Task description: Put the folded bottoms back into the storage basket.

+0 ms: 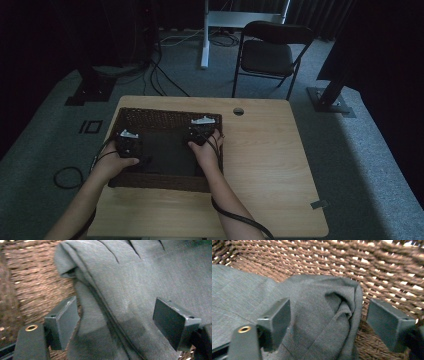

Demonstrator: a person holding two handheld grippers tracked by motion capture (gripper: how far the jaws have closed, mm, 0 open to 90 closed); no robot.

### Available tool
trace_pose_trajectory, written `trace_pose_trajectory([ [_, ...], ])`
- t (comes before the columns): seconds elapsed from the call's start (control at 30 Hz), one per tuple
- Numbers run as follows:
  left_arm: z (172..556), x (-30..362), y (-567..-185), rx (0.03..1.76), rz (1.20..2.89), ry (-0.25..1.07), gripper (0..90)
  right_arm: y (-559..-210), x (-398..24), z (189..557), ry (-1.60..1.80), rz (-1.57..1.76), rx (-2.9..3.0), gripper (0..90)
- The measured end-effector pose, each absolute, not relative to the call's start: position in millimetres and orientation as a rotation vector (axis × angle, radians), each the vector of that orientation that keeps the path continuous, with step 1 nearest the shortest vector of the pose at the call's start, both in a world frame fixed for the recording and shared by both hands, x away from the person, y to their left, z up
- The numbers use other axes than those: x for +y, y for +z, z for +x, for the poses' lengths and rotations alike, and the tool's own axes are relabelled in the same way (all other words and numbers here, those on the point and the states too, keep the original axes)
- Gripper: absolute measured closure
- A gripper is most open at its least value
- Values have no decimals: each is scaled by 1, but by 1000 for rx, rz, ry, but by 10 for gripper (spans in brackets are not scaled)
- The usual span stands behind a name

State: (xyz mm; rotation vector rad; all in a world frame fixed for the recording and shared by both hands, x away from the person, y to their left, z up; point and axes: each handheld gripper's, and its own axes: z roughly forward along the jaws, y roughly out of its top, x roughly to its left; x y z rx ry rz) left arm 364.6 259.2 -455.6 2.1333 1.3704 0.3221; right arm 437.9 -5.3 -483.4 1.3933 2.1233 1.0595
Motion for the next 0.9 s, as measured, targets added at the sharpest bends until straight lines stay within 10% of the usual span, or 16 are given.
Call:
trace_pose_trajectory([
  [0.9,319,273,-420,1211,1786,512,186,-423,-24,412,1174,1197,2066,133],
])
